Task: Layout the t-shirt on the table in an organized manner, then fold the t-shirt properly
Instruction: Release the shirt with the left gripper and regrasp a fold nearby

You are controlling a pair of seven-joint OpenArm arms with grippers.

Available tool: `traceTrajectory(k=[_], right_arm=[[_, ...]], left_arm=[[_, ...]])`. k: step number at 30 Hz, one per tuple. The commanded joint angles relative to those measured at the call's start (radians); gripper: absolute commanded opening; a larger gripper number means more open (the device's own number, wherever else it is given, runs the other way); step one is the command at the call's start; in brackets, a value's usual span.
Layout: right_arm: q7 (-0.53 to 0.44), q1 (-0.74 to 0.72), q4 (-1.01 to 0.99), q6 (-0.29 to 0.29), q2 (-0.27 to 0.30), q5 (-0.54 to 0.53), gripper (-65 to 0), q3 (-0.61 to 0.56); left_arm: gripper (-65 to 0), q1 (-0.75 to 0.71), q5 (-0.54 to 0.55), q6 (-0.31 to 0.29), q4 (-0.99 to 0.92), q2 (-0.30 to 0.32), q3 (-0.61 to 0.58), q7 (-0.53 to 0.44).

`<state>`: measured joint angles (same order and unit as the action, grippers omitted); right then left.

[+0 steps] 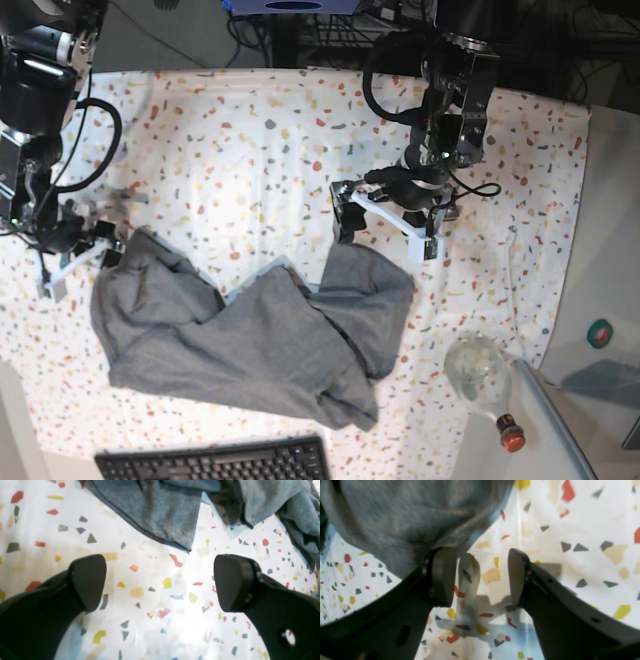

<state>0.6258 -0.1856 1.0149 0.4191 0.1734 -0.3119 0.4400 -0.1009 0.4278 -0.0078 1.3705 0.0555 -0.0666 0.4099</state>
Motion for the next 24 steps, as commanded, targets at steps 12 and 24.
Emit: traceTrajectory(k=[12,24], right_arm=[[0.136,-0.068,-0.064,0.014,0.016,-0.191,-25.4,0.122],[0.136,-0.098,-0.173,0.151,0.002,-0.191,-25.8,0.115]], left_arm=[[0.0,0.043,0.012,-0.008,0.013,-0.027,0.000,-0.022],[0.0,0.178,0.012,-0.008,-0.217,-0.090,0.014,-0.024]])
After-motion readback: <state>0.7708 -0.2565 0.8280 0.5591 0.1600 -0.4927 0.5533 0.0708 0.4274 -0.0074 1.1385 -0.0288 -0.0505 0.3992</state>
